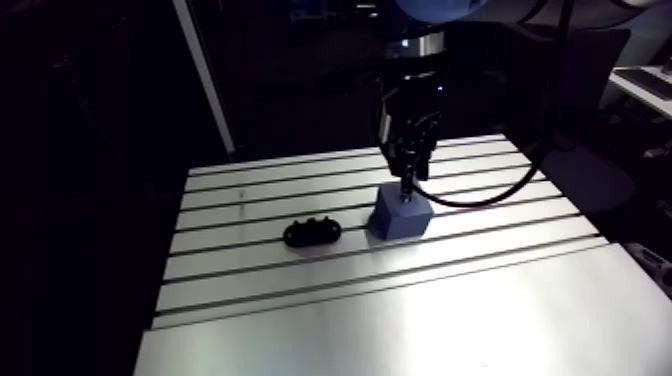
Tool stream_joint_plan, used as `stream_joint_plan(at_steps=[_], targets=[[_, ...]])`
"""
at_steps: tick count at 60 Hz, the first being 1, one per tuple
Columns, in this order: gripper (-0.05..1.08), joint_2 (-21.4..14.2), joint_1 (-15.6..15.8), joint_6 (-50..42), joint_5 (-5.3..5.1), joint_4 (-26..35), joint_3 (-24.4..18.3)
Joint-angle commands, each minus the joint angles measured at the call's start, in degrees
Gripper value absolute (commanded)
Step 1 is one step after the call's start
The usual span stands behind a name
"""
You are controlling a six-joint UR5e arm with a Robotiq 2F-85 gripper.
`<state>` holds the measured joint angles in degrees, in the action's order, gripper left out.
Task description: Pick up the M10 bolt and insert it into the hex recess until seated.
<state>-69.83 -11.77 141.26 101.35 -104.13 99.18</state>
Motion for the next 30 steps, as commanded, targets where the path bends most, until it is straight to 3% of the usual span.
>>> stream_joint_plan(at_steps=[1, 30], targets=[[0.00, -0.16, -0.01, 0.21, 0.38, 0.03, -0.34], [0.00, -0.76, -0.27, 0.21, 0.15, -0.24, -0.77]])
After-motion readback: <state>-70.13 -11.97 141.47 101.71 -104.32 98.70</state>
